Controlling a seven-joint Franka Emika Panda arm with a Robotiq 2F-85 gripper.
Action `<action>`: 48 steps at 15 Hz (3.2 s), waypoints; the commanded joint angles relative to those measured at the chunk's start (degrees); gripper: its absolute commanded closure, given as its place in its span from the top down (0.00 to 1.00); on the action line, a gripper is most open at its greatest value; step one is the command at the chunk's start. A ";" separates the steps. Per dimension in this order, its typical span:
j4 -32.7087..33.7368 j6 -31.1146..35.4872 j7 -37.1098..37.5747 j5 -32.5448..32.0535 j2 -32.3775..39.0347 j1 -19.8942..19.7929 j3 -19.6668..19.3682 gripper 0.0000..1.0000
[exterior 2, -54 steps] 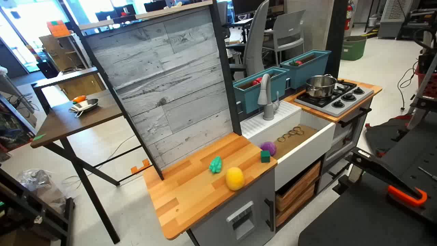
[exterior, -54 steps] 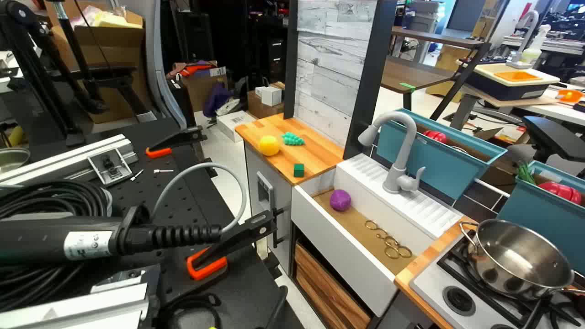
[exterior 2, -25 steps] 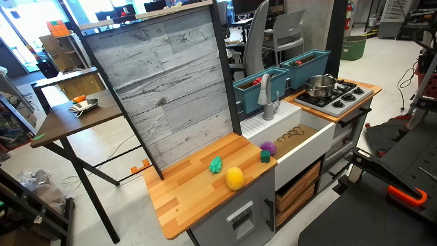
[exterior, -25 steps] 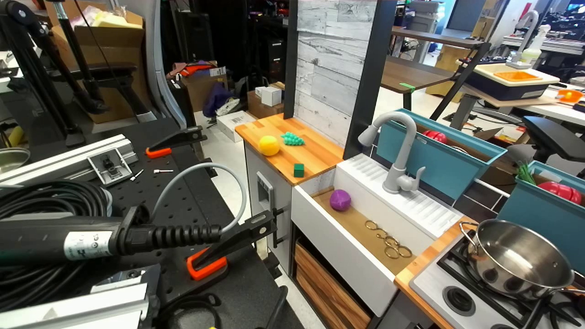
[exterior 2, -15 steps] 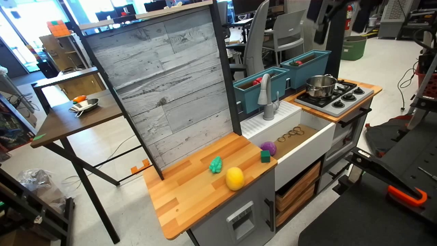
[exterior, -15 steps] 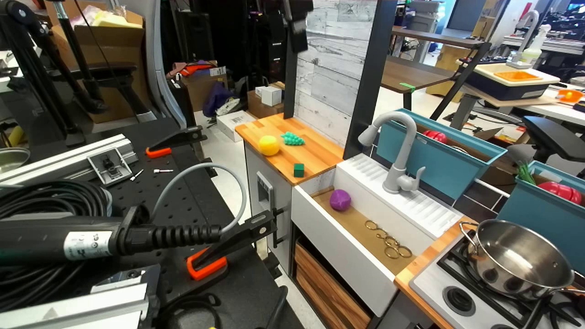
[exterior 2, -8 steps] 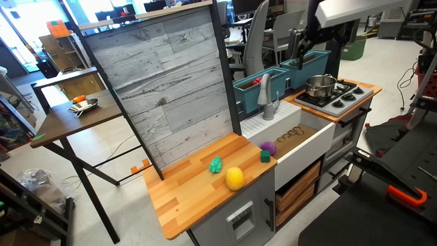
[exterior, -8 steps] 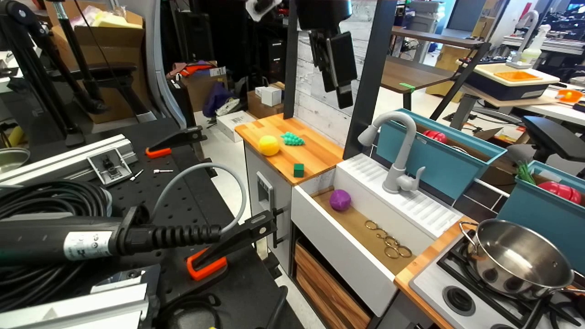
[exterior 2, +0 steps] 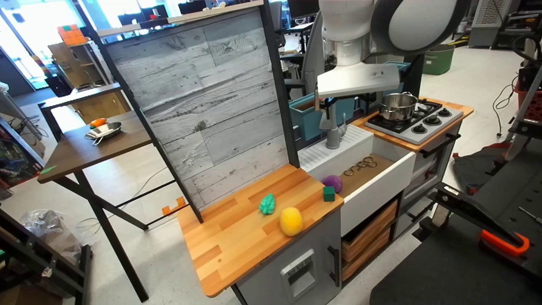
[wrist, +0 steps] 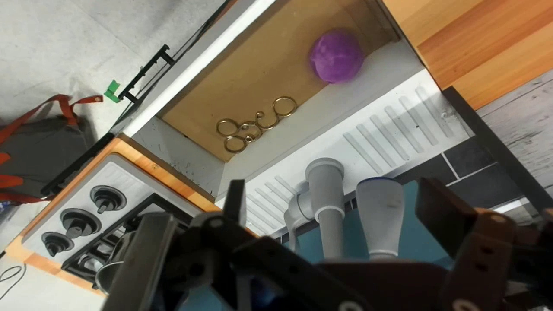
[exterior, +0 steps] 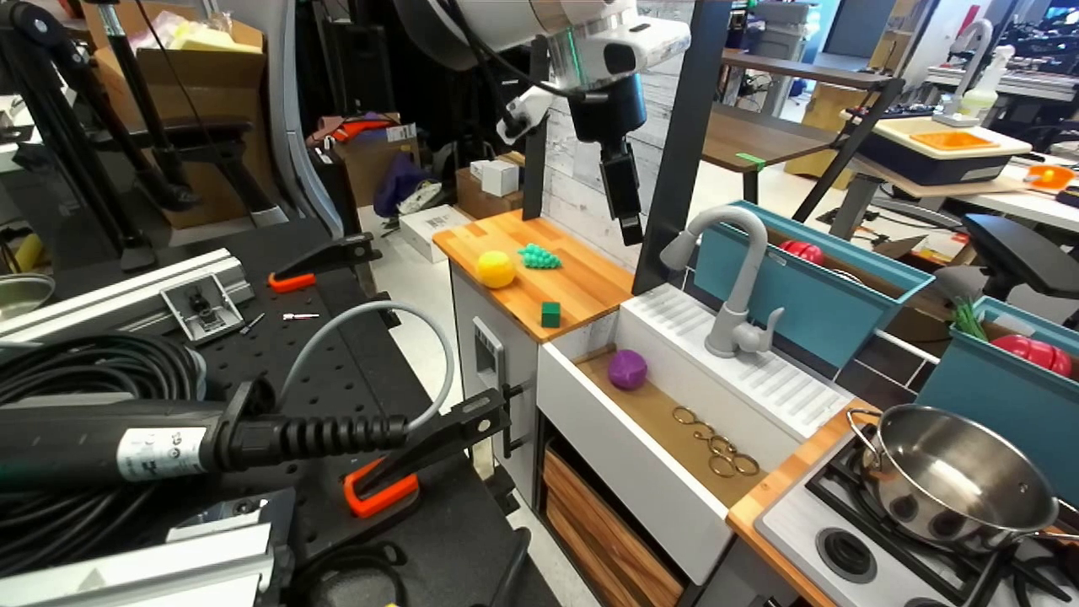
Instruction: Push the faucet to the right
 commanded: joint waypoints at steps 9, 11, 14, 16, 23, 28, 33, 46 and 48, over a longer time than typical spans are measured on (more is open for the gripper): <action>22.02 -0.82 7.00 9.36 20.43 15.01 -16.06 1.00; 24.32 -0.66 7.78 10.34 22.83 16.60 -18.56 1.00; 25.72 -1.06 8.29 11.77 24.58 17.89 -20.60 1.00; 24.66 -1.63 6.58 13.46 23.67 16.75 -19.21 0.74; 16.79 -1.77 -3.84 16.20 16.62 13.84 -15.00 0.20; 15.09 1.40 -21.38 14.51 13.99 3.17 -6.62 0.16; 17.11 -2.04 -42.06 11.74 13.76 -14.27 7.06 0.16; 34.07 -22.90 -85.78 20.30 19.68 -22.95 8.35 0.16; 34.45 -23.70 -87.47 21.68 19.82 -20.74 6.31 0.16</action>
